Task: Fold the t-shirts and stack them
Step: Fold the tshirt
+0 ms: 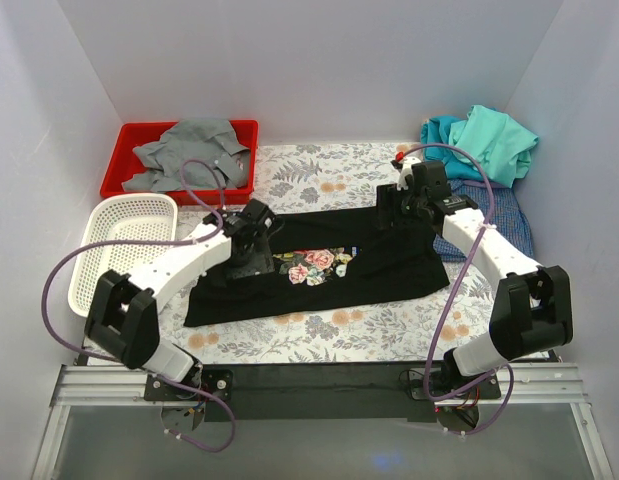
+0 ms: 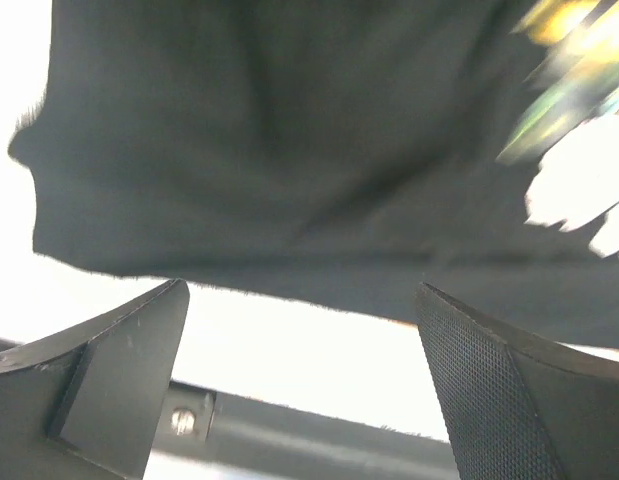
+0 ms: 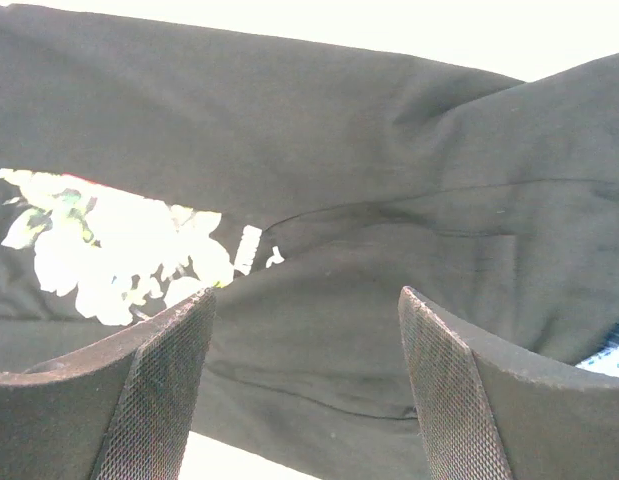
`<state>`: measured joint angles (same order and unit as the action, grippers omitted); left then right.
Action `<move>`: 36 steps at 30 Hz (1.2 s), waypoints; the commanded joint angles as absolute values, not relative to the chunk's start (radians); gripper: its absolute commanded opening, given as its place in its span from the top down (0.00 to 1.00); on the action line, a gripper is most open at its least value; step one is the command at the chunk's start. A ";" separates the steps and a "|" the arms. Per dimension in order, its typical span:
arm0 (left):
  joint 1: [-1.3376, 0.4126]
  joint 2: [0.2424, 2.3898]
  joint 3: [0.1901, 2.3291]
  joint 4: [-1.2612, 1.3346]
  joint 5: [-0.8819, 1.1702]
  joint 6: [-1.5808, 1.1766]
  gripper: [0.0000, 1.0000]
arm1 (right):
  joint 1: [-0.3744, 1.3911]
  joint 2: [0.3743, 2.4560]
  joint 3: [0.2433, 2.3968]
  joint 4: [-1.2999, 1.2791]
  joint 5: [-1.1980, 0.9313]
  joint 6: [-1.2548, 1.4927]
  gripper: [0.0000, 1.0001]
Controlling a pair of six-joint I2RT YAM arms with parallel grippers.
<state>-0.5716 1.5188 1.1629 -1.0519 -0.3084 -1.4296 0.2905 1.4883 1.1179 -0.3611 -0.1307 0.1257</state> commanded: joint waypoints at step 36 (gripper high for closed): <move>-0.615 1.430 0.799 -0.945 -0.229 -1.675 0.67 | 0.298 1.476 1.048 -0.324 -0.308 0.120 0.21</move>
